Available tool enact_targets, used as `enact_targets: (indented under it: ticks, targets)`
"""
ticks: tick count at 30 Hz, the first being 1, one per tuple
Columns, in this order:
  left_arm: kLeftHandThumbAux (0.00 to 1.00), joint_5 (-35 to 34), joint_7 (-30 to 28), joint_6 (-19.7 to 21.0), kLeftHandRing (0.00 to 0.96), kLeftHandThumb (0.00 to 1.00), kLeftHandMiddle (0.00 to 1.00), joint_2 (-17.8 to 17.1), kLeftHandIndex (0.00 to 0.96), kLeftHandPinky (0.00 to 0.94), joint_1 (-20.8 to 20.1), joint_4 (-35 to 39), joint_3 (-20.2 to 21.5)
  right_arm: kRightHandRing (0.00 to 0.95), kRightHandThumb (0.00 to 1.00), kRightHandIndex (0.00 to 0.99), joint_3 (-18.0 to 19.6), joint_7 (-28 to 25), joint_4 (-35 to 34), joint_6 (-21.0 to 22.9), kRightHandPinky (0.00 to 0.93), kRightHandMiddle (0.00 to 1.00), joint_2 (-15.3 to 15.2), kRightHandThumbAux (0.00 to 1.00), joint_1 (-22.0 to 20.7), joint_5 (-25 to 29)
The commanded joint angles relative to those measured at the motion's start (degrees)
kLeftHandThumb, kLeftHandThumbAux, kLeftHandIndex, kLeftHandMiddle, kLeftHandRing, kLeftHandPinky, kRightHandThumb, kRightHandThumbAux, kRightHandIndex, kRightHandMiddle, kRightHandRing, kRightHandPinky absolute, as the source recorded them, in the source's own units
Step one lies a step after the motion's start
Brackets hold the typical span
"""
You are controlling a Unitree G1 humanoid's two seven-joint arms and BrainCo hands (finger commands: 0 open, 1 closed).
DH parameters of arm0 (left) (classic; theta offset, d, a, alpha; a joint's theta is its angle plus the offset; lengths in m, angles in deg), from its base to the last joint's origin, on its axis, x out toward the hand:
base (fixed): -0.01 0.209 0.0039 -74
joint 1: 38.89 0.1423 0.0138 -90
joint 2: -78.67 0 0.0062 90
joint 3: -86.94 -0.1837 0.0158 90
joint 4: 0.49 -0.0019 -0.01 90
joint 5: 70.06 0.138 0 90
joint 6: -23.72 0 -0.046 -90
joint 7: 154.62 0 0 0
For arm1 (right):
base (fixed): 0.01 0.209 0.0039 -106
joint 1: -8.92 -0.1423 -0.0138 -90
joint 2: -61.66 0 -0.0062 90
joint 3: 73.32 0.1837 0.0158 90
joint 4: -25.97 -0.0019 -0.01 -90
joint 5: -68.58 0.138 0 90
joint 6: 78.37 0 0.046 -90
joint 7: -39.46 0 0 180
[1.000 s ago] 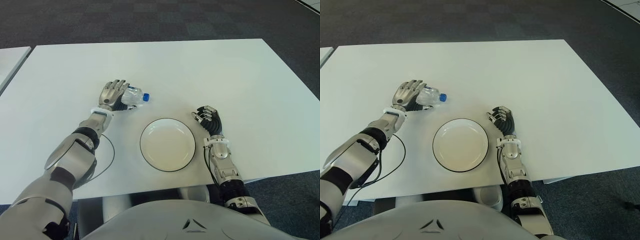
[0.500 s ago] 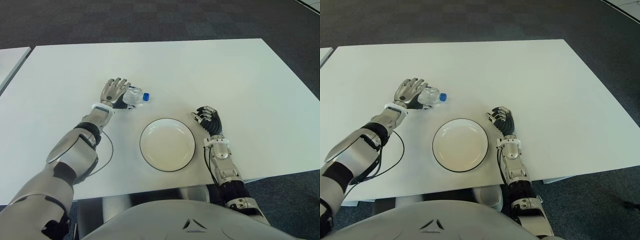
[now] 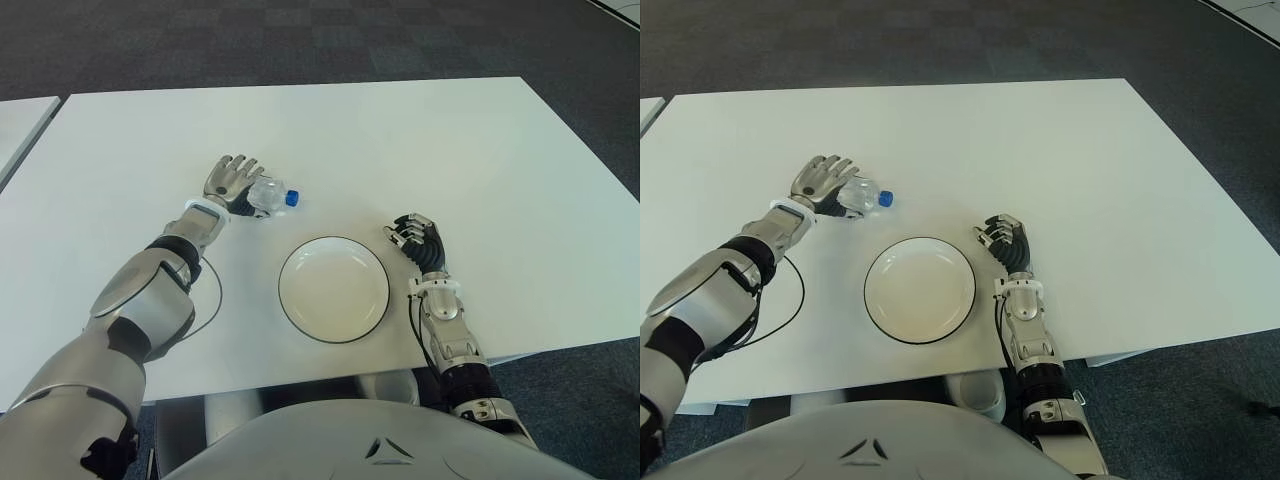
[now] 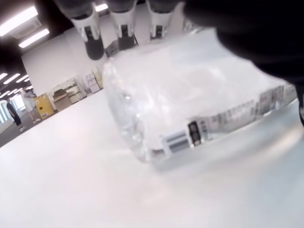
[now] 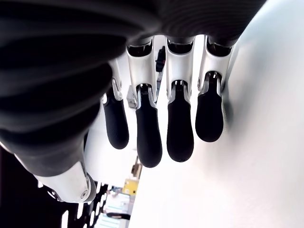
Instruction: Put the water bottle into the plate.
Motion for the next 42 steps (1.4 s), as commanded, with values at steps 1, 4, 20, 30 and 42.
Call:
enact_targets:
  ticks: [1,4,20,30,42]
  targets:
    - [0.414,0.72,-4.75,-0.74,0.000,0.629,0.000,-0.55,0.011,0.000,3.83,-2.09,-0.73,0.606,0.705,0.429,-0.17,-0.24,0.18,1.64,0.627,0.577,0.36,0.730,1.12,0.09]
    - [0.420,0.42,-5.38,-0.90,0.000,0.634,0.000,-0.71,0.018,0.000,4.00,-2.13,-0.43,0.607,0.705,0.429,-0.20,-0.22,0.11,1.64,0.628,0.578,0.36,0.730,1.16,0.04]
    - [0.453,-2.77,-9.92,-0.11,0.000,0.647,0.000,-0.68,0.025,0.033,4.70,-2.05,2.29,0.616,0.706,0.429,-0.04,-0.02,-0.05,2.07,0.639,0.581,0.45,0.729,1.03,0.00]
    - [0.490,-4.83,-11.09,0.79,0.214,0.741,0.179,-0.65,0.123,0.330,5.05,-2.16,4.43,0.615,0.706,0.429,0.04,-0.16,0.47,1.50,0.640,0.581,0.17,0.729,0.74,0.06]
    - [0.652,-9.49,-14.12,0.62,0.535,0.918,0.477,-0.65,0.349,0.625,5.78,-1.98,9.56,0.611,0.706,0.429,0.16,0.02,0.73,1.52,0.631,0.577,0.14,0.729,0.44,0.07]
